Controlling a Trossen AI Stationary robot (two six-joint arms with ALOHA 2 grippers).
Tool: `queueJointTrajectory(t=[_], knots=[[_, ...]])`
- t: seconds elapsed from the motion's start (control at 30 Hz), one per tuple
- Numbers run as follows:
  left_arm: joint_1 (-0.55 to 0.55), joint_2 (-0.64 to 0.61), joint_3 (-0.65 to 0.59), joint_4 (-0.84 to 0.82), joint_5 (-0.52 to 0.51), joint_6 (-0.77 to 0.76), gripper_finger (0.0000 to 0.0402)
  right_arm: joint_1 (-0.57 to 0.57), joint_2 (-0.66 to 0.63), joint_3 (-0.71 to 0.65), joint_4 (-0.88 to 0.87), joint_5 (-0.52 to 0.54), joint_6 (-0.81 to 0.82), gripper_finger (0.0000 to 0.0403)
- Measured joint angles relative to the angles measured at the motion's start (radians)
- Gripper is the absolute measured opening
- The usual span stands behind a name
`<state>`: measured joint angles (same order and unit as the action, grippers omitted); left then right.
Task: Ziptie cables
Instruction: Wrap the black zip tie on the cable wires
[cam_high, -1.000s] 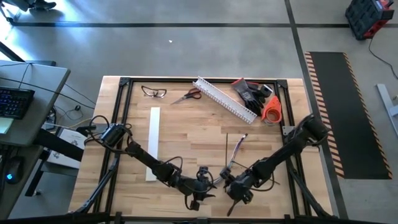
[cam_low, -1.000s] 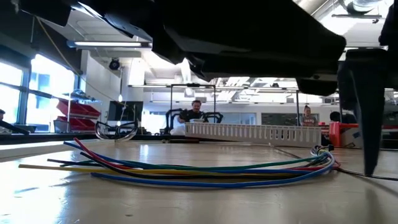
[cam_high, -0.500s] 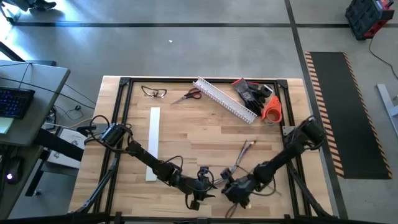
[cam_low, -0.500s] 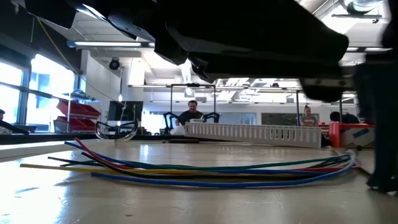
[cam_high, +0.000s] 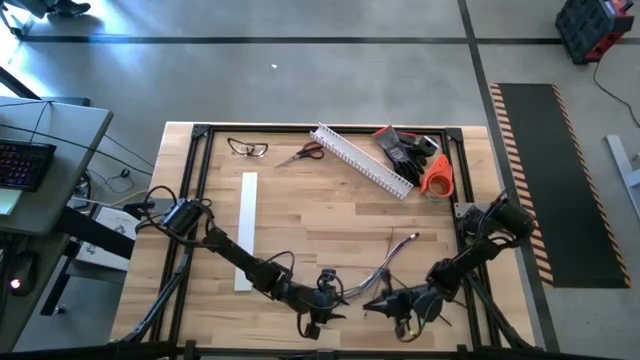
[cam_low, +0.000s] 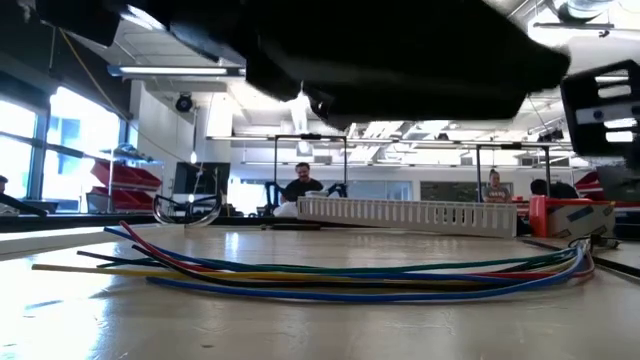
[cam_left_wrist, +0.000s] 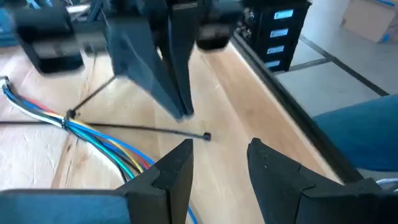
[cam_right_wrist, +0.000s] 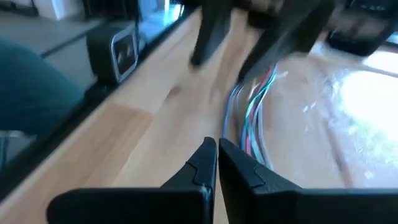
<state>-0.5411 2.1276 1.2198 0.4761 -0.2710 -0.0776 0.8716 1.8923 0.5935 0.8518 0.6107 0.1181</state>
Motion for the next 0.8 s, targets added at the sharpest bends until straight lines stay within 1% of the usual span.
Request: queueJointTrajectory(t=[0.1,0.23,0.3,0.37,0.47,0.53,0.6,0.67,0.8], knots=[[0.000,0.003,-0.001,-0.006,-0.001,0.002,0.0131,0.001,-0.002,-0.006,0.048,0.003,-0.036,0.0000],[0.001,0.003,-0.001,-0.020,-0.003,-0.022,0.0131,0.002,-0.008,0.027,-0.061,-0.035,-0.055,0.0000],[0.006,0.003,0.000,-0.022,-0.001,-0.034,0.0131,0.000,-0.035,0.065,-0.198,-0.052,-0.046,0.0003],[0.010,0.003,0.022,-0.068,-0.001,-0.037,0.0131,-0.010,-0.068,0.132,-0.407,-0.104,-0.024,0.0013],[0.016,0.003,0.058,-0.155,-0.004,-0.036,0.0131,-0.036,-0.084,0.277,-0.781,-0.185,0.016,0.0046],[0.018,0.003,0.074,-0.176,-0.005,-0.028,0.0131,-0.057,-0.079,0.378,-0.971,-0.239,0.012,0.0072],[0.018,0.002,0.081,-0.168,-0.004,-0.025,0.0131,-0.081,-0.061,0.466,-1.092,-0.301,-0.006,0.0094],[0.020,0.001,0.081,-0.171,-0.005,-0.025,0.0131,-0.107,-0.037,0.521,-1.175,-0.357,-0.041,0.0110],[0.019,0.002,0.080,-0.175,-0.003,-0.026,0.0131,-0.150,0.006,0.578,-1.210,-0.458,-0.114,0.0118]])
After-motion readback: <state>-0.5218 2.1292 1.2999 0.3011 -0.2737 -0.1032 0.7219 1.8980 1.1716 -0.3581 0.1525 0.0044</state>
